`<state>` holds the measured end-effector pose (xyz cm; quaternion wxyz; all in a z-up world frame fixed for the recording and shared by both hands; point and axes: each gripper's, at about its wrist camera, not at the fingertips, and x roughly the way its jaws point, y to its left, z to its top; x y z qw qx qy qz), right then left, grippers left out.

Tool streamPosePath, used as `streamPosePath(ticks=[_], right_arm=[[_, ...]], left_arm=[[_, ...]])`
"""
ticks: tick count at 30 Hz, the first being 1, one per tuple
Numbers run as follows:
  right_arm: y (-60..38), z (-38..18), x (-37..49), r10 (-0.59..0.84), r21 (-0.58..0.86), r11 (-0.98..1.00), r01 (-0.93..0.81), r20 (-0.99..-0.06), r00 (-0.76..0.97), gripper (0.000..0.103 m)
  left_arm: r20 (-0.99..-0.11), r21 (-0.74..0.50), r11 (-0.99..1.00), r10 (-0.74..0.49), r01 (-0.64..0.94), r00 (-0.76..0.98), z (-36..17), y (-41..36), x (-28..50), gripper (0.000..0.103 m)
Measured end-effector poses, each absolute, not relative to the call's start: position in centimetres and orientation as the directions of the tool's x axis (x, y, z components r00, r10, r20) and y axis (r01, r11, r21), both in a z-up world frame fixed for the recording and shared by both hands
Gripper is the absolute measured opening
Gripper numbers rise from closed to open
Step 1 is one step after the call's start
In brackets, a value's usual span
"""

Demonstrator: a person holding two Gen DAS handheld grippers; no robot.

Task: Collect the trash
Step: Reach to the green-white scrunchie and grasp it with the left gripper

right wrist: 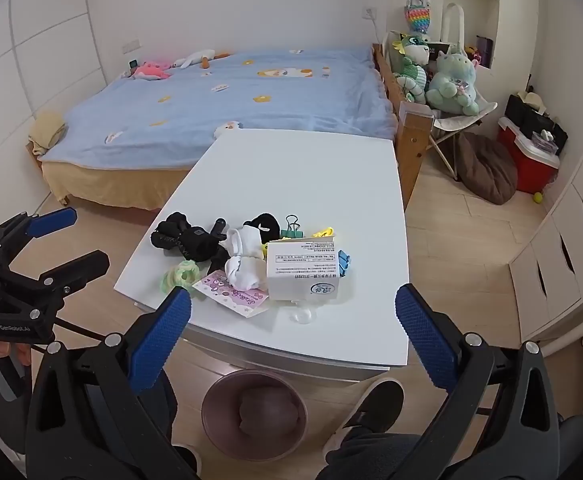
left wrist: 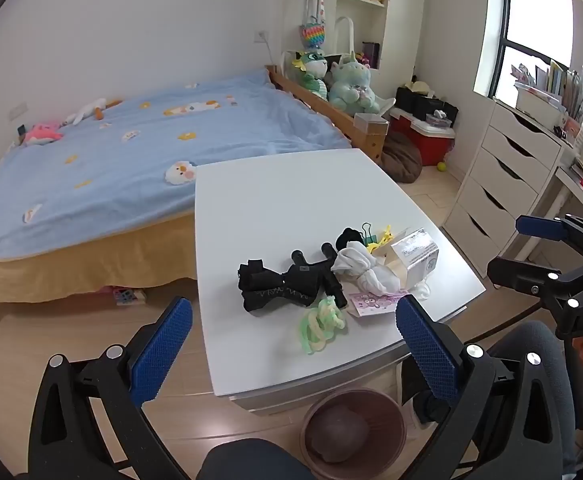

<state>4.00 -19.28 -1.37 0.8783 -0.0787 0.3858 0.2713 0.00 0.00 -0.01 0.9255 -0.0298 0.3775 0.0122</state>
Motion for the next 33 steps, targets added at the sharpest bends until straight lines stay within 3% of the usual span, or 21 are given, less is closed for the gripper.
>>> streamPosePath(ticks=[33], right_arm=[[-19.1, -2.1, 4.0, 0.412, 0.075, 0.837, -0.542, -0.739, 0.534, 0.100]], left_arm=[[-0.729, -0.016, 0.999, 0.014, -0.038, 0.684, -1.7, -0.2, 0.5, 0.098]])
